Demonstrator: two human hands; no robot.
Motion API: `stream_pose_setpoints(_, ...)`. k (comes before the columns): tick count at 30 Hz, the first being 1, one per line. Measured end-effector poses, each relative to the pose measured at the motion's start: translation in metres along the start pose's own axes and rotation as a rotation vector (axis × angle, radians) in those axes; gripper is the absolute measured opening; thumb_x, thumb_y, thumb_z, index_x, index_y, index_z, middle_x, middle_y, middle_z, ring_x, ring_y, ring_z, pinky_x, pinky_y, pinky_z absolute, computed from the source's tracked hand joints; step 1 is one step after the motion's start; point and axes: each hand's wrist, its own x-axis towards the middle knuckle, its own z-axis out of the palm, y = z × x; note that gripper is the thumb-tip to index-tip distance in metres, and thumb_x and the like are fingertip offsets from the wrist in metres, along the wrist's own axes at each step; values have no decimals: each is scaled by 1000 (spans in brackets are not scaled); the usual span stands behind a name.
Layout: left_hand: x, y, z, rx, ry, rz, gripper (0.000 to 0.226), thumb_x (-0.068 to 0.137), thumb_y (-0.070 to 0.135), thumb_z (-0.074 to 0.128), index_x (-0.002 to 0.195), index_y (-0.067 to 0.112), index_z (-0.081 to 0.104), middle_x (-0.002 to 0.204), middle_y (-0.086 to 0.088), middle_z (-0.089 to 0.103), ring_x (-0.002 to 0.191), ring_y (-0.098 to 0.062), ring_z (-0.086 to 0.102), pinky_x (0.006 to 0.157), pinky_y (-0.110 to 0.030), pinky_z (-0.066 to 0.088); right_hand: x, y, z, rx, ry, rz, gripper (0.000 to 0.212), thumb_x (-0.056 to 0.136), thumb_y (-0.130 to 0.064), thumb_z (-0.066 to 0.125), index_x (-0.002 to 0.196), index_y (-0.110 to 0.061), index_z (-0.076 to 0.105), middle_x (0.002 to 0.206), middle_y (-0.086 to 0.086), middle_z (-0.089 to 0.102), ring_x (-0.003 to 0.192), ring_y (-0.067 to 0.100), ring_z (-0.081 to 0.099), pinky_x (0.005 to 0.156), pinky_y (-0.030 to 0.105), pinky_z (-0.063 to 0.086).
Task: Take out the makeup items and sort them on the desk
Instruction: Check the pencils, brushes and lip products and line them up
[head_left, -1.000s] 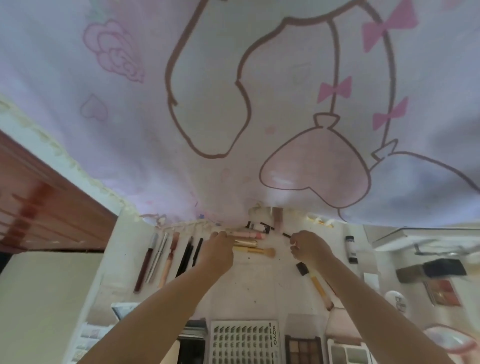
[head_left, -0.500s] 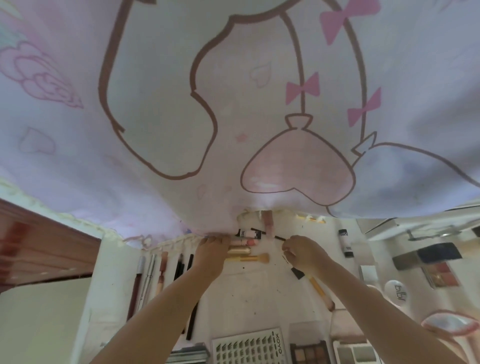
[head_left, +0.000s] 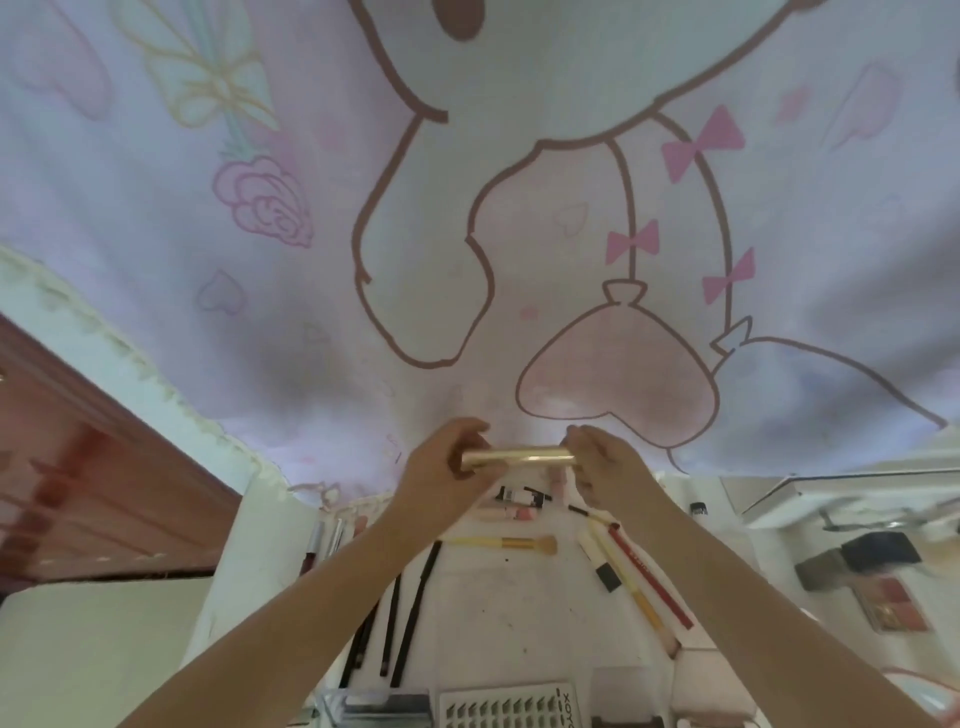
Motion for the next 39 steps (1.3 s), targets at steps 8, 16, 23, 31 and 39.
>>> stream_pose_setpoints(8, -22, 42, 10, -1030, 48, -243, 33, 96, 11, 36, 78, 13, 63, 58, 1, 61, 54, -8, 59, 55, -21, 51, -41, -38, 14, 61, 45, -157, 29, 98, -9, 25, 71, -14, 30, 38, -8, 32, 35, 8, 27, 37, 16, 24)
stream_pose_setpoints(16, -8, 56, -29, 126, -158, -117, 19, 94, 34, 45, 100, 19, 34, 67, 4, 38, 51, -6, 38, 45, -16, 33, -35, -67, -4, -232, 92, -149, 28, 98, -21, 34, 75, -13, 45, 61, 0, 49, 50, 10, 41, 47, 14, 33)
stream_pose_setpoints(23, 0, 118, -55, 1000, -110, 282, 29, 95, 28, 44, 113, 6, 50, 110, -10, 54, 99, -25, 55, 79, -28, 41, -30, -125, -6, -87, 51, -112, 46, 96, -40, 36, 58, -14, 43, 30, -8, 36, 22, 4, 26, 28, 13, 20)
stream_pose_setpoints(31, -2, 123, -65, 1320, 339, 662, 32, 65, 24, 82, 81, 5, 61, 65, -8, 61, 45, -22, 58, 38, -21, 40, -40, -155, -22, 27, 27, -87, 38, 91, -26, 42, 54, -15, 38, 27, -9, 33, 25, 7, 26, 34, 13, 17)
stream_pose_setpoints(39, 3, 135, -44, 1035, 127, 431, 25, 97, 27, 41, 107, 5, 46, 80, -5, 48, 68, -23, 48, 60, -30, 39, -36, -160, -28, 12, 186, -141, 33, 89, -22, 45, 58, -15, 36, 52, 1, 31, 39, 12, 28, 28, 12, 18)
